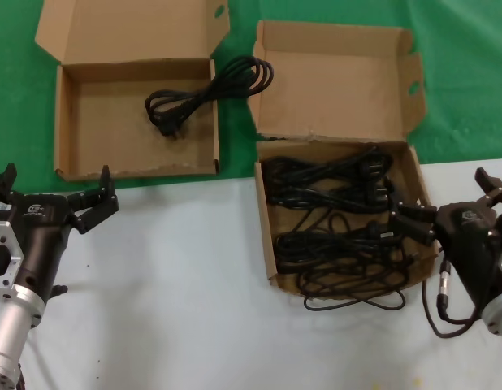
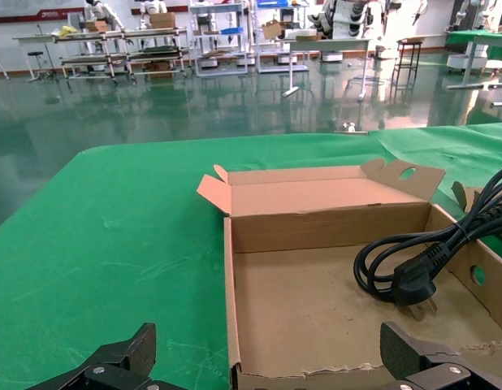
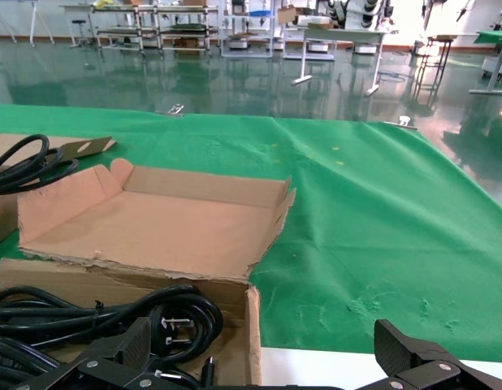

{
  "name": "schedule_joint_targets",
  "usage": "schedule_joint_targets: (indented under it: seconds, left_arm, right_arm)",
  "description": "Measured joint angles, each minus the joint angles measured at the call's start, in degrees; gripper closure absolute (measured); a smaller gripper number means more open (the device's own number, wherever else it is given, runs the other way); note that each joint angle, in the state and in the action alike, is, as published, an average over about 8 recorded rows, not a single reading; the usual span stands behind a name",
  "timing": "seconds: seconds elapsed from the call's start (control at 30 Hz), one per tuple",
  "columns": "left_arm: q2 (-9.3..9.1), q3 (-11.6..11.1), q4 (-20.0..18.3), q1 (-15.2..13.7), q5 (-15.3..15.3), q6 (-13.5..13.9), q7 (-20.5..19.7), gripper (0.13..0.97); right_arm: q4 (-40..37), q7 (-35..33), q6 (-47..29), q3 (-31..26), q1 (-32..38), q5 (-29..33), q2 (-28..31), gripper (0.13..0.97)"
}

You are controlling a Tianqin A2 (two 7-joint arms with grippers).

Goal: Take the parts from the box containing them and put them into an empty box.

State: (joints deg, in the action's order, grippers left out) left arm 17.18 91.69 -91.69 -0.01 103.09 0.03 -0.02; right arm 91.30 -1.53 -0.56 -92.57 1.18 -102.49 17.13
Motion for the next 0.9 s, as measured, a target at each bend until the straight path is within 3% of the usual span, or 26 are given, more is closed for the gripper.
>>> schedule_joint_targets:
  seconds: [0.9]
  left_arm:
    - [0.0, 0.0, 0.0, 0.0, 0.0, 0.0, 0.0, 0.132]
  right_arm:
    - [0.0, 0.0, 0.0, 0.0, 0.0, 0.0, 0.0, 0.129]
